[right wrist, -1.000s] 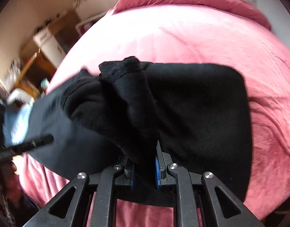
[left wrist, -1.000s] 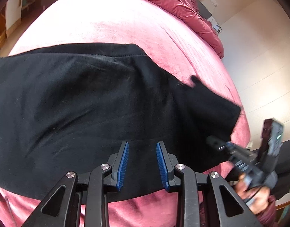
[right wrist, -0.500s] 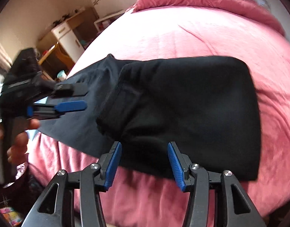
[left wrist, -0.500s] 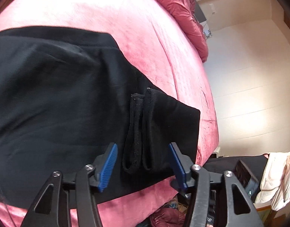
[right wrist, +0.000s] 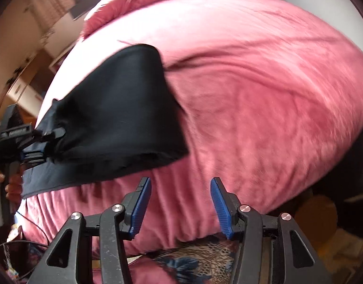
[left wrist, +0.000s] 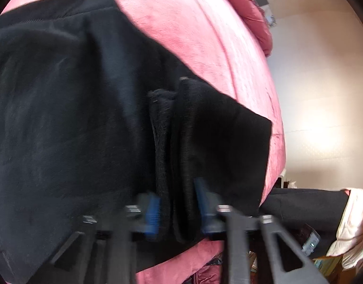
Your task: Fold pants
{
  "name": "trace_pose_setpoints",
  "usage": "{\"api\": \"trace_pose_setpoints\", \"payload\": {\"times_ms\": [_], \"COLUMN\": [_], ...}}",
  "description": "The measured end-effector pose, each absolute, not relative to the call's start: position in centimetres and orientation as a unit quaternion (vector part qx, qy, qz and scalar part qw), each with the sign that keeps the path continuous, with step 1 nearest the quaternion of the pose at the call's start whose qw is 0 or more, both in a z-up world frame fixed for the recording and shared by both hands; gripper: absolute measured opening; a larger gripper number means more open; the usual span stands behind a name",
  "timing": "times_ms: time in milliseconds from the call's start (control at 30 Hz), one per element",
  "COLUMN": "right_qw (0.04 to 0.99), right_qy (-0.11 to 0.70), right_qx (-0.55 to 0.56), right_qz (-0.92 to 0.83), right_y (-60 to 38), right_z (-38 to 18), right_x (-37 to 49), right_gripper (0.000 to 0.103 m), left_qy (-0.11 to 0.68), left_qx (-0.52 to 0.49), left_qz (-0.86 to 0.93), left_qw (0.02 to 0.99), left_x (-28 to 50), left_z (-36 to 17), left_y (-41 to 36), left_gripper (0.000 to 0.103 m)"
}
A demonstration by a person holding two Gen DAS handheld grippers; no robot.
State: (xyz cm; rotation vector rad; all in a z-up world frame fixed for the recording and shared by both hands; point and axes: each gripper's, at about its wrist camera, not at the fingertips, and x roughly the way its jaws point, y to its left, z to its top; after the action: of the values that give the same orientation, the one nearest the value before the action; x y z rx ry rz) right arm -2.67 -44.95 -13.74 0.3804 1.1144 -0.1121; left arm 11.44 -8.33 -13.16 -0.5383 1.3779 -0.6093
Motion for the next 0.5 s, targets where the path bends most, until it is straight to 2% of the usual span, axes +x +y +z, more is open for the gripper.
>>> {"api": "trace_pose_setpoints", "payload": {"times_ms": [267,500], "right_qw": [0.84,0.849], "right_qy": [0.516,0.492], "right_qx": [0.165,0.176], "right_qz": [-0.039,-0.084], "right_y": [-43.0,-42.8], "right_z": [-13.9,-14.4], "right_x": [-0.5,1.8], "right_gripper": [0.065,0.064], "left_qy": [0.553,0.529], "left_qx": [-0.282,-0.278], "left_qz": [-0.333,-0.352], "left_qw": [0.71,0.72], "left_x": [10.6,9.1], "left_z": [-7.0,-5.4], "left_y": [-8.7,-8.7], "left_gripper": [0.017,0.017]}}
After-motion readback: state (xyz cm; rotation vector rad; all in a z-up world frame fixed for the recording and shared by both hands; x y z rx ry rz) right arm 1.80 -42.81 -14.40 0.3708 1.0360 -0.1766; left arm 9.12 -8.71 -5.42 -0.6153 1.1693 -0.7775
